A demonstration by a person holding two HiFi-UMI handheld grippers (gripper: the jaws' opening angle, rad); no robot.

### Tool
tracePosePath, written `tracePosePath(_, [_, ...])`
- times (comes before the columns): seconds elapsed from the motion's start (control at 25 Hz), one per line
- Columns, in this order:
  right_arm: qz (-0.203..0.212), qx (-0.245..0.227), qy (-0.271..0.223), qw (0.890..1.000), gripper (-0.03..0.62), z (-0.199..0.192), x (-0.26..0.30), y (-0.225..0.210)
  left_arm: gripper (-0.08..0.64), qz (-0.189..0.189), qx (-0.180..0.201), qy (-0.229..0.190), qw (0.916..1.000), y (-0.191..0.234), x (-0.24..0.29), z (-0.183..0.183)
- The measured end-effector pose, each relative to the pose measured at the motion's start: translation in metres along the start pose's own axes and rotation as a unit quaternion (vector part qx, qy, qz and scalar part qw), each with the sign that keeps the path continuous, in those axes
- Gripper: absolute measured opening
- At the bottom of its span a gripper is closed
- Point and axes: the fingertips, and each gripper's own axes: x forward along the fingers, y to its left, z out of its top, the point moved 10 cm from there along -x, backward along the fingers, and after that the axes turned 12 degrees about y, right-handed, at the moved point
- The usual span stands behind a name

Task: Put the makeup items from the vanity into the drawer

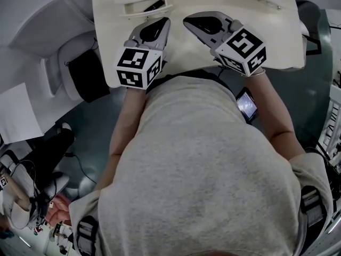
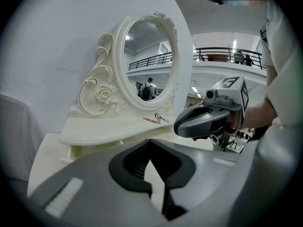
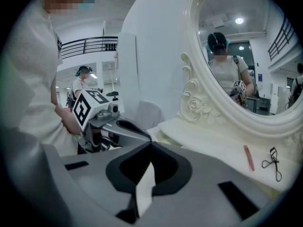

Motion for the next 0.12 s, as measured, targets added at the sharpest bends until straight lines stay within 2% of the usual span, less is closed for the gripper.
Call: tracePosePath(0.12, [0.004, -0.003, 0.006, 1.000, 0.008, -0.0013, 0.0010, 0.0009, 0.009, -0.001, 0.001, 0.002, 1.0000, 0.0003, -0.0004, -0.0011])
